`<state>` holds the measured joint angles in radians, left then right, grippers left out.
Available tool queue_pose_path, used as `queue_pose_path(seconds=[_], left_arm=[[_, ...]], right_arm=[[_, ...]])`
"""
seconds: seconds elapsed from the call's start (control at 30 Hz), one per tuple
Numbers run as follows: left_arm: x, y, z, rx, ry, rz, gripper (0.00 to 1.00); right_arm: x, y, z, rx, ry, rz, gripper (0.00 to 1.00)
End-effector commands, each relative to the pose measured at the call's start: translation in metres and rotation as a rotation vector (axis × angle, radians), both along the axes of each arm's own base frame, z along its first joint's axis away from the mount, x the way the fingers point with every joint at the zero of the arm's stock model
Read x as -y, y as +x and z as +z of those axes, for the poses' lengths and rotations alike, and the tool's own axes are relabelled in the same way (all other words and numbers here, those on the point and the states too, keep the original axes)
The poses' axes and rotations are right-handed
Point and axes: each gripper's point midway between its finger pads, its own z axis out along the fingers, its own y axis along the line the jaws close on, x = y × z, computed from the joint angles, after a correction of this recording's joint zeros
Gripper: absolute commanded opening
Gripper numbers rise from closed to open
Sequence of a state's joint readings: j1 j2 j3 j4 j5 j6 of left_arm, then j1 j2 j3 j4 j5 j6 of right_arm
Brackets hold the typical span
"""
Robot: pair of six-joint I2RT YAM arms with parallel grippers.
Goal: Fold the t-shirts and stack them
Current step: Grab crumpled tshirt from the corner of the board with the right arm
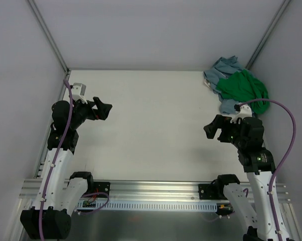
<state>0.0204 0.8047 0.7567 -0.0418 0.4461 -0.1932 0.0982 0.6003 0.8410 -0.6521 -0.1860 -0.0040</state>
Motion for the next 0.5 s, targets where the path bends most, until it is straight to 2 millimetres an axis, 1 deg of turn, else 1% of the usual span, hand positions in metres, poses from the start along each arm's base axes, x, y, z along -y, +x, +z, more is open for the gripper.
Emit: queue_pose_path(seconds=[0.0,0.3,0.47], left_arm=[[0.0044,-0.0015,0.0146,0.054,-0.008,-0.026,0.99],[0.0044,-0.0009,0.0151,0.054,-0.008,-0.026,0.99],[0.0043,-0.0012,0.0155,0.056,-0.006,-0.026,0.99]], right_arm=[[-0.0045,0.0033,0.0131,0.059,0.004,0.029,0.99],[-0.0049,0.0025,0.0129,0.057,0.009,0.029,1.0],[-0.0071,0.0012,0.0171,0.082,0.017,0.041,0.99]])
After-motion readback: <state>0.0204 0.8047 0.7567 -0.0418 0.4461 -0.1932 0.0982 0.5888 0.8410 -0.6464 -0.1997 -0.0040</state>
